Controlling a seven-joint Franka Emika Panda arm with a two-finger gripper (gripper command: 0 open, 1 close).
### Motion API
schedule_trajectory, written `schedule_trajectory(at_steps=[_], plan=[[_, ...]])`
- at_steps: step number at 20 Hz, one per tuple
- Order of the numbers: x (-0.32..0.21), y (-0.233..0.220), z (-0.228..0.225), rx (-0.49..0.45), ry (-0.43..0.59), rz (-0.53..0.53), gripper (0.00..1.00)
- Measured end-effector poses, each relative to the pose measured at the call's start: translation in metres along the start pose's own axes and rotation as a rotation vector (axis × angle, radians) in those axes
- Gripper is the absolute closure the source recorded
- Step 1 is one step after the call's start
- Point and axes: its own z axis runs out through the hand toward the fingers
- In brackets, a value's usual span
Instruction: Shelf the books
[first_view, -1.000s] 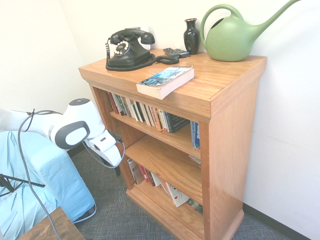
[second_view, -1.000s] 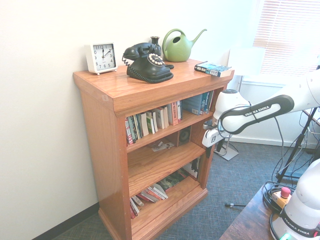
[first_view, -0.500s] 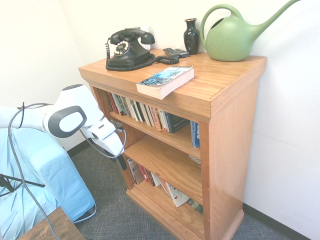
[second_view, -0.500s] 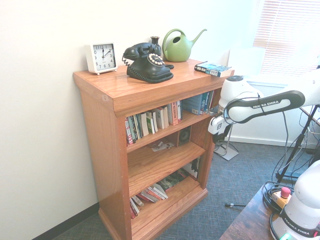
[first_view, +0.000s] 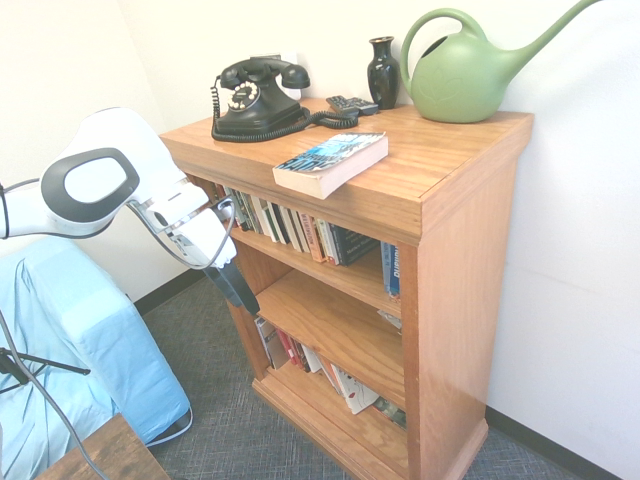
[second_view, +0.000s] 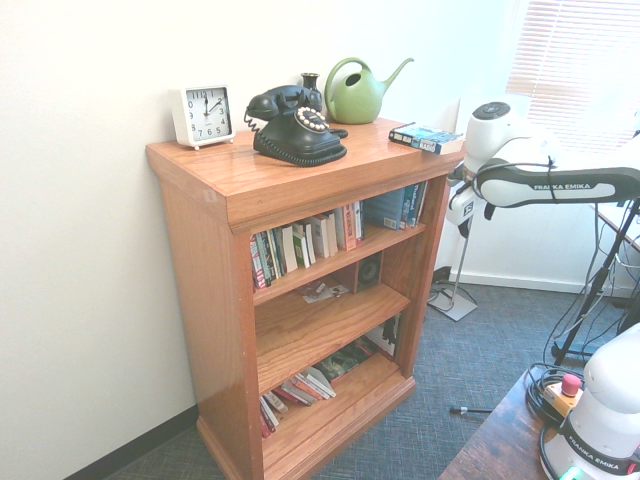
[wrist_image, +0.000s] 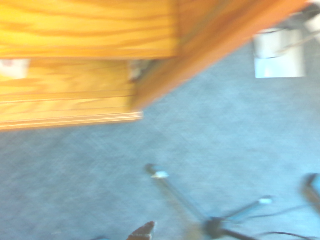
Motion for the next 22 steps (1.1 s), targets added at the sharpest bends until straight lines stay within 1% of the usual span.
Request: schedule_trajectory(at_steps=[3,6,10,12,18,19,22], plan=[[0.010,0.008,-0.014,-0.059,0.070,-0.012,0.00],[0.021,0.012,-0.037,-0.130,0.161,-0.020,0.00],[0.025,0.001,-0.077,-0.224,0.294,-0.031,0.00],[0.032,-0.008,-0.088,-0.277,0.351,-0.039,0.00],[0.056,-0.027,-0.093,-0.407,0.472,-0.070,0.00],[0.062,-0.028,-0.092,-0.427,0.500,-0.072,0.00],[0.081,-0.029,-0.080,-0.481,0.541,-0.076,0.00]])
